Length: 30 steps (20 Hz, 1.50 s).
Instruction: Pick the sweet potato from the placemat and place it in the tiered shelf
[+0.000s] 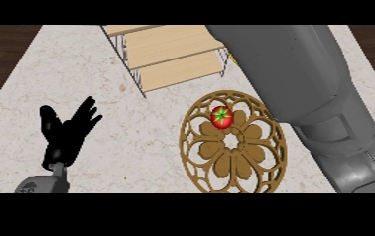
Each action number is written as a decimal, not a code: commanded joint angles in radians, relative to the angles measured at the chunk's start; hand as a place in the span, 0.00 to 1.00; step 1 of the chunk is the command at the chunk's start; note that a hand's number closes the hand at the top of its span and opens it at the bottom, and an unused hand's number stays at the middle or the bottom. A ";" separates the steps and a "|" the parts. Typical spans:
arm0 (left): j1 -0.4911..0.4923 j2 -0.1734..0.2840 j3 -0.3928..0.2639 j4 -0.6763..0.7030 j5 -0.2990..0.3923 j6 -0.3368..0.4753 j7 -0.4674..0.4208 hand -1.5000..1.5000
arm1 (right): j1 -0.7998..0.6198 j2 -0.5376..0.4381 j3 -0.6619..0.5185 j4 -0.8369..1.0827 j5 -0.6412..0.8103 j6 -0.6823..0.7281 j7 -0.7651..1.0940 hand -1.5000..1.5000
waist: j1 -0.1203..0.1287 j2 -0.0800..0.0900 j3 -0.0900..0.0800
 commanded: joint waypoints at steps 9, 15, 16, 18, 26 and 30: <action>-0.053 0.001 0.015 0.007 0.000 -0.007 0.074 0.50 | -0.088 0.002 -0.065 0.331 0.068 -0.142 -0.226 1.00 | 0.007 0.006 -0.002; -0.054 -0.021 0.021 0.058 -0.011 -0.012 0.029 0.50 | -0.087 0.022 -0.093 0.389 0.057 -0.173 -0.346 1.00 | 0.002 0.005 -0.002; -0.016 -0.044 -0.009 0.028 -0.039 0.007 0.011 0.50 | -0.123 0.007 -0.105 0.419 0.058 -0.161 -0.334 1.00 | 0.008 0.005 -0.002; -0.011 -0.018 0.017 0.049 -0.022 -0.025 0.000 0.50 | -0.103 0.024 -0.092 0.418 0.070 -0.161 -0.347 1.00 | 0.000 0.003 -0.002; 0.023 0.018 0.045 0.014 -0.008 -0.056 0.000 0.50 | -0.083 0.023 -0.180 0.456 0.029 -0.280 -0.337 1.00 | 0.006 0.003 -0.002; -0.022 -0.008 0.026 0.010 -0.018 -0.032 0.050 0.50 | -0.152 0.012 -0.248 0.464 -0.017 -0.318 -0.310 0.00 | 0.008 0.004 -0.002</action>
